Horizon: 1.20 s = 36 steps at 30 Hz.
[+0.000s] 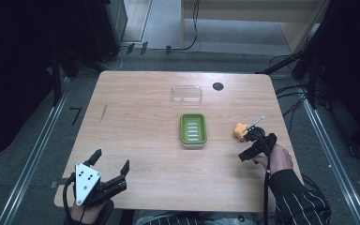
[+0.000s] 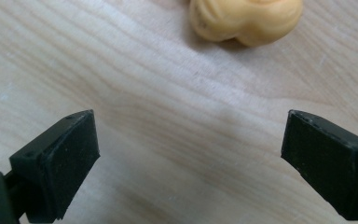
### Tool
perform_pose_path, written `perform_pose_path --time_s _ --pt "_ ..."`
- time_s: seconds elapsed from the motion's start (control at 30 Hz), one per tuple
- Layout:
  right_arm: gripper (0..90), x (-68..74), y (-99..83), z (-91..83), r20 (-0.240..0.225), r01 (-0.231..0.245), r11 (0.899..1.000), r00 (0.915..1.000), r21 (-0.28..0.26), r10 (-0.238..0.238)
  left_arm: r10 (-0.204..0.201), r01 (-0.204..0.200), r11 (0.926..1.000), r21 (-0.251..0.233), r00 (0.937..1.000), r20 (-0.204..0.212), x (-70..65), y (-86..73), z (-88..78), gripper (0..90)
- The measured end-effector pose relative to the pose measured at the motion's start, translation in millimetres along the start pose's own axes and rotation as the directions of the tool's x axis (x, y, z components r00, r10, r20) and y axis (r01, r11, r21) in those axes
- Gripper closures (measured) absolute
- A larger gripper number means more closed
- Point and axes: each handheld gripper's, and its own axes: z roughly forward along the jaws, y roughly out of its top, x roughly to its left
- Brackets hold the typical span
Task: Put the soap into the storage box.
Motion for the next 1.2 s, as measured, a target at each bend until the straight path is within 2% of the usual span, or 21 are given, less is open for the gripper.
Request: perform_pose_path --time_s 0.47,0.63,1.03,1.1,1.13,1.2 --pt "2.4 -15.4 20.5 9.1 -0.016 -0.032 0.999 0.9994 -0.002 0.032 0.003 -0.003 1.0000 0.000 1.0000 0.001 -0.6 0.2 0.7 13.7" --pt "1.5 -16.7 25.3 12.8 -0.026 -0.031 1.000 0.9992 0.002 0.031 0.003 -0.003 1.0000 0.001 1.0000 0.002 -0.8 0.3 1.1 13.7" --pt "0.0 -27.3 38.9 17.7 -0.052 -0.065 0.998 0.9965 -0.011 0.065 0.006 -0.006 1.0000 0.002 1.0000 0.004 -1.1 0.4 1.5 13.7" --pt "2.9 -28.8 41.5 19.3 -0.065 -0.066 0.998 0.9957 -0.007 0.065 0.006 -0.006 1.0000 0.002 1.0000 0.003 -1.0 0.4 1.4 13.7" --pt "8.4 -28.5 42.5 19.9 -0.057 -0.072 0.997 0.9958 -0.011 0.072 0.006 -0.006 1.0000 0.002 1.0000 0.004 -0.9 0.4 1.3 13.7" --pt "11.6 -28.6 44.4 21.7 -0.057 -0.064 0.998 0.9963 -0.011 0.063 0.006 -0.006 1.0000 0.002 1.0000 0.004 -0.9 0.4 1.4 13.7"
